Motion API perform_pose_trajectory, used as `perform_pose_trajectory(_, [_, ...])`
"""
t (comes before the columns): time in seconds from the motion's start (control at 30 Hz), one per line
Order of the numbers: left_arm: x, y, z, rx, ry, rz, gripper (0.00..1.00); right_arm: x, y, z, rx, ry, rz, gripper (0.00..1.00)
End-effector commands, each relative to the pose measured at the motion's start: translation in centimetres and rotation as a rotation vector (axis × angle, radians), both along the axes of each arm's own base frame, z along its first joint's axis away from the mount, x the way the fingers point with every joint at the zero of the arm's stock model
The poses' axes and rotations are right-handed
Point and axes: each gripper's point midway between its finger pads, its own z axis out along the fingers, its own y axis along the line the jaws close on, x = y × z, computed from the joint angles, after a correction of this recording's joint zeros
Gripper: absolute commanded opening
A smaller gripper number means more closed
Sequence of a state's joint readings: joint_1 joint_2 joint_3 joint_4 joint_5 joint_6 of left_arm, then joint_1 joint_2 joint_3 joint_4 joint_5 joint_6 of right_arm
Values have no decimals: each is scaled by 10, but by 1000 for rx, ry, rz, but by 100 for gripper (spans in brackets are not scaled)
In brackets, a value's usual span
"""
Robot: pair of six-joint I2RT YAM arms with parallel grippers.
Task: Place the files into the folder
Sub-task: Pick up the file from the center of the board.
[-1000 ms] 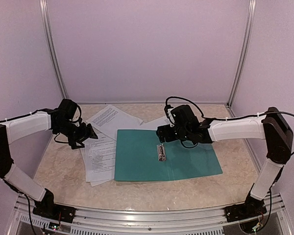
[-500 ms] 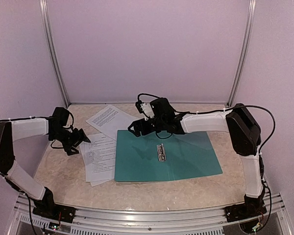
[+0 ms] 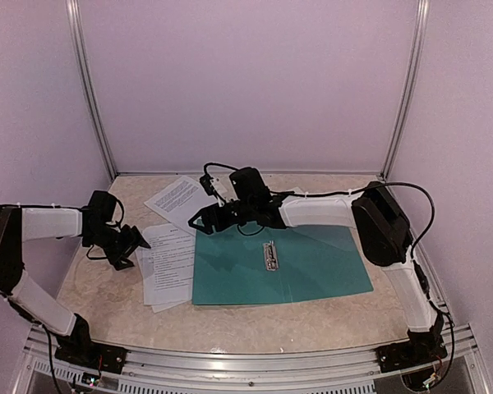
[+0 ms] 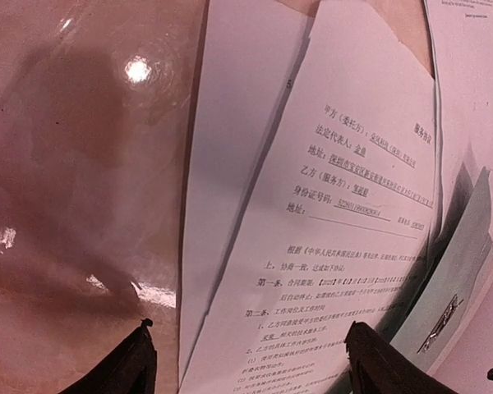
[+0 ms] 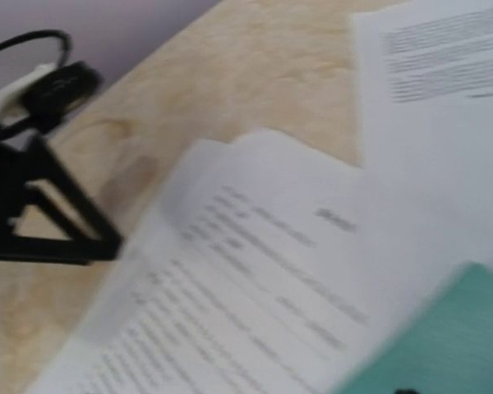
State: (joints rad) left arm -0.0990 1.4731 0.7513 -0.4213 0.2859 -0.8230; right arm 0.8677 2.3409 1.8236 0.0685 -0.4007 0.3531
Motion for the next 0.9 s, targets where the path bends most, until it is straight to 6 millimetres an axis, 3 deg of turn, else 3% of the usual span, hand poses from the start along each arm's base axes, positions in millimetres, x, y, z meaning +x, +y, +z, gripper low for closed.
perform_pose_trajectory(0.0, [-2, 3, -11, -30, 4, 36, 76, -23, 24, -16, -7, 56, 83, 71])
perform_pose_trajectory(0.17, [-9, 7, -12, -35, -9, 69, 75, -42, 42, -33, -30, 82, 142, 65])
perform_pose_trajectory(0.43, [-14, 6, -15, -77, -25, 98, 76, -67, 54, -70, -79, 160, 196, 58])
perform_pose_trajectory(0.87, [-13, -3, -34, -131, -18, 85, 73, -79, 44, -122, -195, 224, 190, 48])
